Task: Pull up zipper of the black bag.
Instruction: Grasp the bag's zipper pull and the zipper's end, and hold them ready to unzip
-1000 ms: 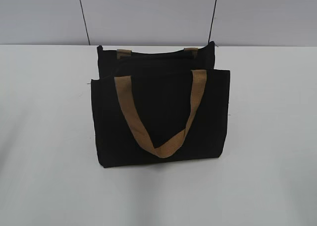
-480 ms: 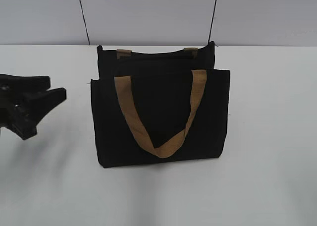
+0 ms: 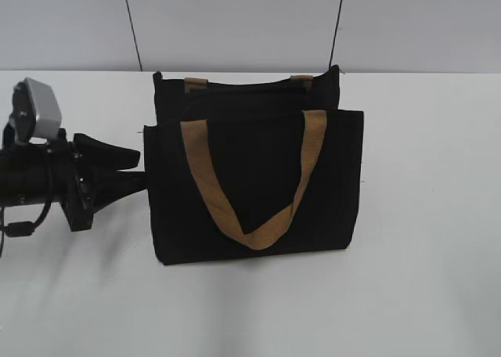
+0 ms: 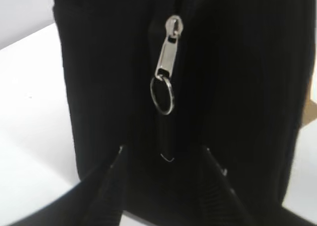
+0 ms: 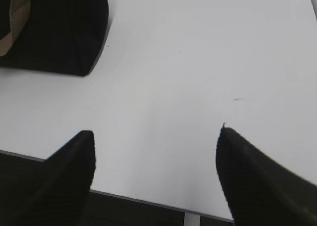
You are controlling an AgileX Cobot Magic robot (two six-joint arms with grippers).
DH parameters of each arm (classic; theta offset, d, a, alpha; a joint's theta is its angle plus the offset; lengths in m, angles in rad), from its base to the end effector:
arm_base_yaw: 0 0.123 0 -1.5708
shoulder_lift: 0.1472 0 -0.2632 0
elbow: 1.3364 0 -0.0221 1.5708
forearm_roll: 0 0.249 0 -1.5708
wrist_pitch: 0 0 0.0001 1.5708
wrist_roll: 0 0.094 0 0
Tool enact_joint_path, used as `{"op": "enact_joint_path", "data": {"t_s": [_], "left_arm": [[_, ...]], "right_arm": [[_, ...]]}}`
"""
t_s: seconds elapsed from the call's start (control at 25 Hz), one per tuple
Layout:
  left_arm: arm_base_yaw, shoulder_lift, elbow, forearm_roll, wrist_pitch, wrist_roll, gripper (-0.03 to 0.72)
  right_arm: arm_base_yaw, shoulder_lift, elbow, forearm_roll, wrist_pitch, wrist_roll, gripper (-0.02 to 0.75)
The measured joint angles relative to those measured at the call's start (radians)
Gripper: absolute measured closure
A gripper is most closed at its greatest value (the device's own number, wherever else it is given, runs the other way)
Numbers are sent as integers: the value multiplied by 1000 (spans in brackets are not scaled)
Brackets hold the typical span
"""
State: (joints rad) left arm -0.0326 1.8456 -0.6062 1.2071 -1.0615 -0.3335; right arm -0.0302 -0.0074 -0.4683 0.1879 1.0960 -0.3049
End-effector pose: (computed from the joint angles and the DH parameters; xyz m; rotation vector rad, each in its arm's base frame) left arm 0.2719 -0.0856 0.1145 1.0611 1.6394 -0.6670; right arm 0.0187 0.0151 0.2646 -0.2959 2.0676 0.0243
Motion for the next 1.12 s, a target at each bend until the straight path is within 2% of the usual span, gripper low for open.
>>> {"op": "enact_joint_path", "data": {"t_s": [0.16, 0.44, 0.52, 0.6, 0.68, 0.8, 1.0, 1.12], "left_arm": [[-9, 104, -73, 40, -58, 0, 339], [-85, 216, -161, 25, -66, -3, 364], [-108, 230, -174, -24, -50, -3, 447], [-114, 231, -178, -48, -31, -5, 605], [-113, 223, -177, -50, -17, -19, 663], [-111, 160, -146, -65, 40, -27, 665], [-111, -28, -106, -106, 242, -24, 665], [-122, -128, -106, -178, 337, 64, 666]], "right_arm": [[0, 0, 0, 0, 0, 0, 162], [0, 0, 0, 0, 0, 0, 162], [0, 0, 0, 0, 0, 0, 162], [0, 0, 0, 0, 0, 0, 162], [0, 0, 0, 0, 0, 0, 162], [0, 0, 0, 0, 0, 0, 162], [0, 0, 0, 0, 0, 0, 162], [0, 0, 0, 0, 0, 0, 162]]}}
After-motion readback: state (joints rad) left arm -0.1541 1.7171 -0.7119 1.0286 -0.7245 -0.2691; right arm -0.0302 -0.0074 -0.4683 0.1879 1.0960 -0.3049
